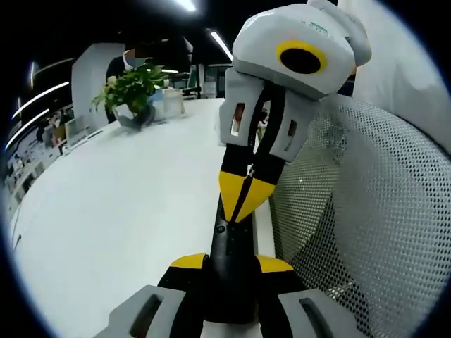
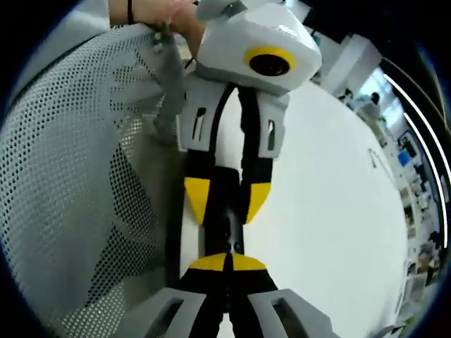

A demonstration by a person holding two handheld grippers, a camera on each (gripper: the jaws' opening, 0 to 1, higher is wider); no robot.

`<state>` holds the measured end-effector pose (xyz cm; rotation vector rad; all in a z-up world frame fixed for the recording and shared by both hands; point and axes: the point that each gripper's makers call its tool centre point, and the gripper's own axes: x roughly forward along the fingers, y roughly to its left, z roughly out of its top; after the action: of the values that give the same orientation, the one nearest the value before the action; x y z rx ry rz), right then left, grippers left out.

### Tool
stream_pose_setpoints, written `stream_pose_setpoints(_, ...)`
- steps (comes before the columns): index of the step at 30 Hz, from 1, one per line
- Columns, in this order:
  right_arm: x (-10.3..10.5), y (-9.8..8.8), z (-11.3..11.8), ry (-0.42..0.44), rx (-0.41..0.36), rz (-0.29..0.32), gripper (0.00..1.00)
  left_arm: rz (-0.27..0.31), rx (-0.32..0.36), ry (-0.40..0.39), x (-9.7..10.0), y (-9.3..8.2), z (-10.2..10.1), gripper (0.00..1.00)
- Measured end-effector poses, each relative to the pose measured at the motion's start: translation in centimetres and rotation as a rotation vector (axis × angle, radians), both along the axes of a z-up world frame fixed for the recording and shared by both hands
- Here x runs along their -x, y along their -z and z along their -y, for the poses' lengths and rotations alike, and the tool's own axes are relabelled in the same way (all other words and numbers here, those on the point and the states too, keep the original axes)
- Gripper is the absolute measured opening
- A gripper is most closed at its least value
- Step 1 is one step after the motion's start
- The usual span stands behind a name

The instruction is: Press the specified remote control buttons in sequence, fully releasing each button before pressing the next.

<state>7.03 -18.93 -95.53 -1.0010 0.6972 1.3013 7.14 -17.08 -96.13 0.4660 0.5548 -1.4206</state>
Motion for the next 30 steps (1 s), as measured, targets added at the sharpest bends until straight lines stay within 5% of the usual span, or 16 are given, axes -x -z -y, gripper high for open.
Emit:
stream_pose_setpoints(10,0.2,0.1,0.3,0.004,0.011,-0.09,0.0,0.0,-0.002,-0.001,0.0,0.0,0.0,0.25)
stream_pose_setpoints(17,0.2,-0.1,0.5,0.089,-0.088,-0.2,0.0,-0.001,-0.001,0.0,0.0,0.0,0.0,0.25)
stream_pose_setpoints(30,0.1,0.3,1.3,0.045,0.037,-0.131,0.0,-0.001,-0.001,0.0,0.0,0.0,0.0,0.25)
